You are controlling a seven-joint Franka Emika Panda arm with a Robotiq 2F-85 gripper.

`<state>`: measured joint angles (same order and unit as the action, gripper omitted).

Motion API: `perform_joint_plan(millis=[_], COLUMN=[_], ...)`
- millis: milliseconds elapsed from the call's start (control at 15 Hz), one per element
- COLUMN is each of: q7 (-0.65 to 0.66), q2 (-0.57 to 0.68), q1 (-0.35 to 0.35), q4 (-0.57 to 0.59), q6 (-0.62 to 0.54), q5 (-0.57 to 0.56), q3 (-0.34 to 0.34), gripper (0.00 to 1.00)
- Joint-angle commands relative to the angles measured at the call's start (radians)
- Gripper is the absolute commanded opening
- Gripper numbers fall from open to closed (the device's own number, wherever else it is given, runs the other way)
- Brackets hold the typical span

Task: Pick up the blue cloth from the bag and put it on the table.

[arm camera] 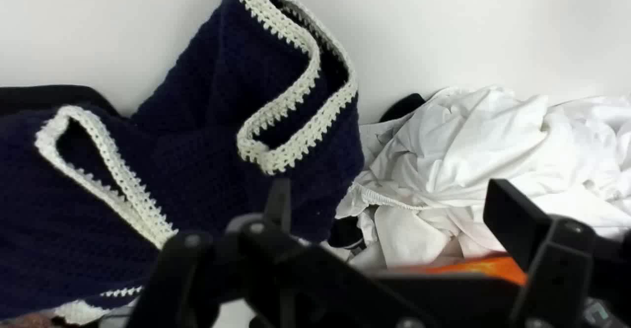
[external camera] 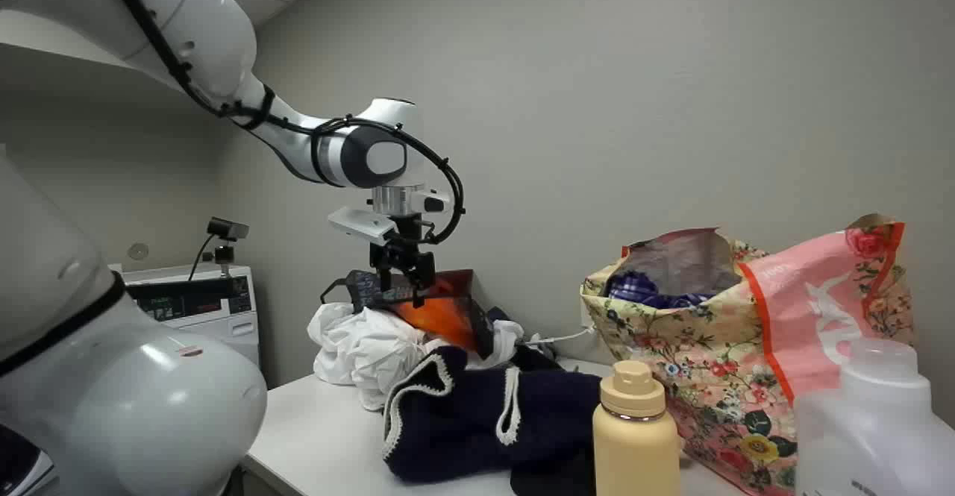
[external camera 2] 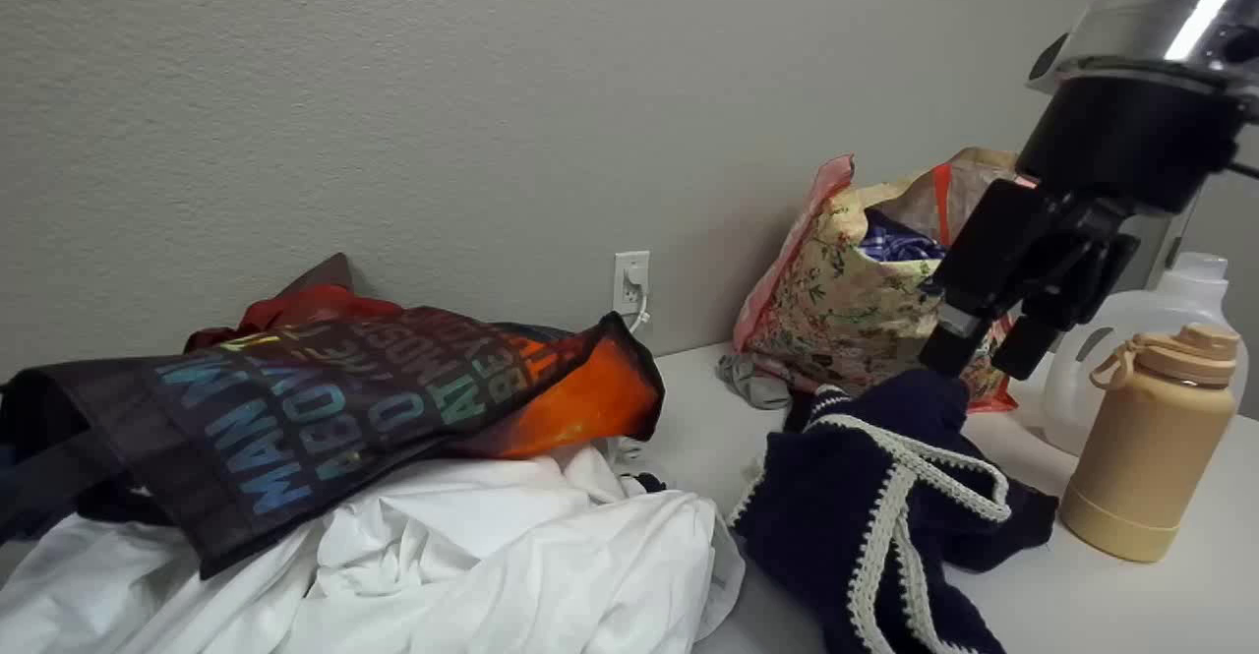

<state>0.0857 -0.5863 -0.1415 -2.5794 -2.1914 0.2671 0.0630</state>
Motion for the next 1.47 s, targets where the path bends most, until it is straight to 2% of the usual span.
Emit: perform_joint_plan(millis=[0,267,533,800,933,1067,1200,1400], q7=[-0.002,0.034,0.073,0.227,0.355,0.528,0.698,0.950], q2=[0.000,0.027,0.107,0.213,0.270,0.311,0.318,0.302], q1=[0.006,0.082,0.203,0.352,0.474,0.644,0.804,1.051], q4=[0.002,0.029,0.075,0.104,0.124,0.154,0.200,0.269], q6=[0.004,-0.115,-0.355,-0.631,-0.762,-0.853,-0.866,-0.817], q5=[0.003,-0.105,-0.243,-0.392,-0.504,-0.669,-0.837,-1.041], q3=[0.004,0.021,0.012,0.070,0.142,0.241,0.321,0.489], gripper=[1.00,1.00,1.00,1.00,1.00,1.00,1.00,1.00])
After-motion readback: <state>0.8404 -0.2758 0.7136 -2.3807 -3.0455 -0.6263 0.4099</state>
